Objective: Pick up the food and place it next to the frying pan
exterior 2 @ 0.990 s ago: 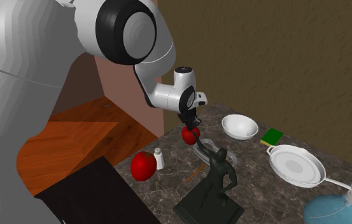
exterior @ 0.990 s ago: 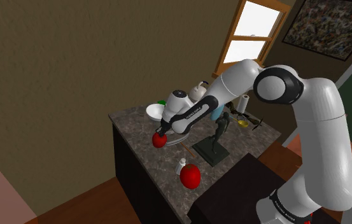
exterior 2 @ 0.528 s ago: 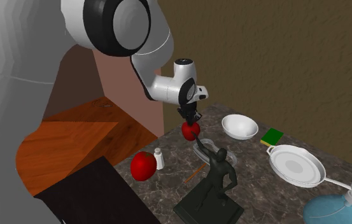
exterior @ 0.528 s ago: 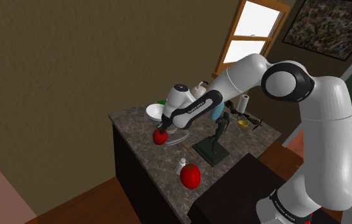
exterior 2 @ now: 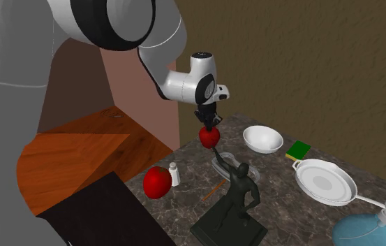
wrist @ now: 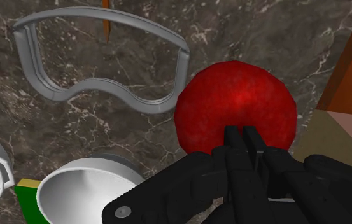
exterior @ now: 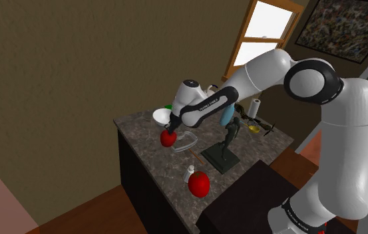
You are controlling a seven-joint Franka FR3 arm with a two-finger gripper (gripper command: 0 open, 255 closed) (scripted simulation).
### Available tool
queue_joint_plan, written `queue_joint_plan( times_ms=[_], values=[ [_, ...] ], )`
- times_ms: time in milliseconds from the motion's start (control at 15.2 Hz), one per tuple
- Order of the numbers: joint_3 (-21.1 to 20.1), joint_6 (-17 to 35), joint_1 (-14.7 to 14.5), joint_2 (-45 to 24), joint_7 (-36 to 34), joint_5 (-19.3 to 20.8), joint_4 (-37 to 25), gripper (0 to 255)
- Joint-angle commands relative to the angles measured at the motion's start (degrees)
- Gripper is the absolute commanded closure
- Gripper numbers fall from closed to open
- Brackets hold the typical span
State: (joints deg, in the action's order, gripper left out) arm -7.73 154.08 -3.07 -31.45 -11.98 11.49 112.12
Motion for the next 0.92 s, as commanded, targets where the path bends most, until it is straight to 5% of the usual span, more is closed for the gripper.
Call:
queue_joint_plan(
  times_ms=[0, 858],
  values=[
    [-0.3, -1.1, 0.3, 1.4, 0.3, -0.4, 0.2, 255],
    [-2.1, -8.6, 1.5, 8.5, 2.2, -2.7, -0.1, 255]
  ],
)
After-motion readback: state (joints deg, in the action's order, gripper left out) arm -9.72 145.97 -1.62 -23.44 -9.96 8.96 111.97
